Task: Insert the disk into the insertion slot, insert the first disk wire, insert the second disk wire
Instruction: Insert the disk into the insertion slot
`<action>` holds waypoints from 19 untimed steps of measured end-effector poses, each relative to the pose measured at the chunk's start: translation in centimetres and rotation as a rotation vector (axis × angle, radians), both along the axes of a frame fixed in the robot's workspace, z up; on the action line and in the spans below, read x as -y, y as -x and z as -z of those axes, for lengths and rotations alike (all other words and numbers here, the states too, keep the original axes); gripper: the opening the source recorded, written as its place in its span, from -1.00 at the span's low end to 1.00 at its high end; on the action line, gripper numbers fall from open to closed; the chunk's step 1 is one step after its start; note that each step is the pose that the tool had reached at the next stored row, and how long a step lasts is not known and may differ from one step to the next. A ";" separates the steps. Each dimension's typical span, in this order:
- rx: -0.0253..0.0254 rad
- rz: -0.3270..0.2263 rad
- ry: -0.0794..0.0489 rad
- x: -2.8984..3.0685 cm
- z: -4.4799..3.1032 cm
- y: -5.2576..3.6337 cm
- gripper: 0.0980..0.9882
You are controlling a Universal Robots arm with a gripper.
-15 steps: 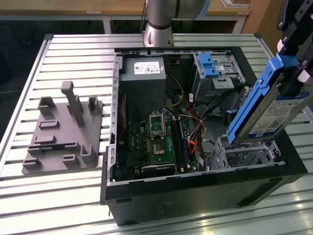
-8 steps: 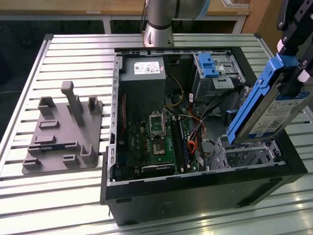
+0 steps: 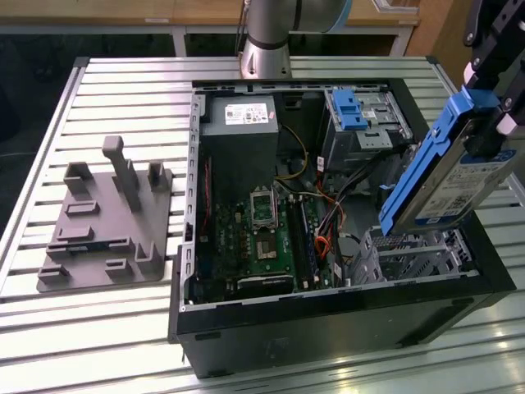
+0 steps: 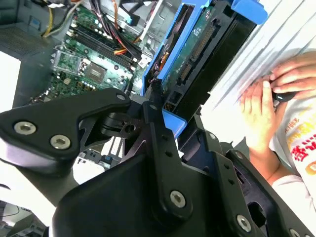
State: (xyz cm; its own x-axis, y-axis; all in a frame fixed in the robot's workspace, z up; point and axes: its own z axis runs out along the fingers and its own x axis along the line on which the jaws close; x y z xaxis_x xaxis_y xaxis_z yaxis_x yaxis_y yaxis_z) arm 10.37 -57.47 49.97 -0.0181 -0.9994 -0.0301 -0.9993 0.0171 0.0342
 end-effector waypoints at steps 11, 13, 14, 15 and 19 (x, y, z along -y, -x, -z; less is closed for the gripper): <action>0.0042 0.000 -0.025 0.03 0.00 -0.05 -0.40; 0.0044 0.000 -0.027 0.06 0.00 -0.08 -0.40; 0.0047 0.000 -0.028 0.07 0.00 -0.10 -0.40; 0.0054 0.000 -0.028 0.08 0.01 -0.11 -0.40; 0.0118 0.000 -0.030 0.12 0.03 -0.12 -0.40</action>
State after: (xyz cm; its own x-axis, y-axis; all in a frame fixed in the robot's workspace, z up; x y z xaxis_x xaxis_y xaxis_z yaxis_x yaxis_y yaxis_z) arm 10.49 -57.59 49.94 -0.0175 -0.9980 -0.0603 -0.9996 0.0161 0.0229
